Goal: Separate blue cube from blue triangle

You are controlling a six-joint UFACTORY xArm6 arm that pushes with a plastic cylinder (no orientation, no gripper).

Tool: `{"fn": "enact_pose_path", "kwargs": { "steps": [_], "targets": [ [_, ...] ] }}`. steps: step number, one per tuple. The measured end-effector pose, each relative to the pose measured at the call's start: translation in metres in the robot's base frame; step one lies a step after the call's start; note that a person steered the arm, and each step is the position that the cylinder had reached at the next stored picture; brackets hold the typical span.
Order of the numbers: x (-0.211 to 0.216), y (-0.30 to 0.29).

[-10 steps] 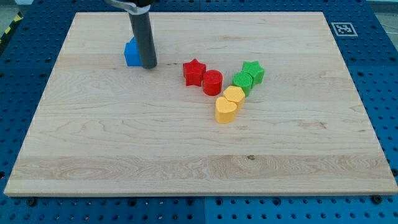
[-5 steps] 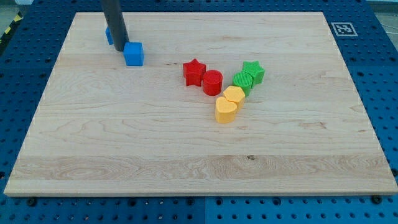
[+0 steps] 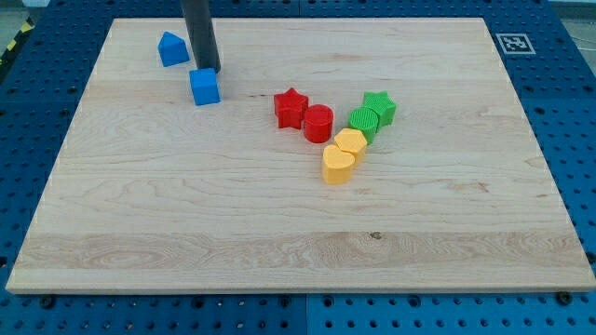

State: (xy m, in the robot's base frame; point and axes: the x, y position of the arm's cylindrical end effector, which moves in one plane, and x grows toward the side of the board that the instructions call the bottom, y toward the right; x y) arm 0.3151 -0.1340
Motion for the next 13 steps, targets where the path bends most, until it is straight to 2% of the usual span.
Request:
{"fn": "enact_pose_path", "kwargs": {
  "steps": [5,9,13],
  "targets": [
    [0.041,-0.007],
    [0.099,-0.005],
    [0.142,0.03]
  ]
}}
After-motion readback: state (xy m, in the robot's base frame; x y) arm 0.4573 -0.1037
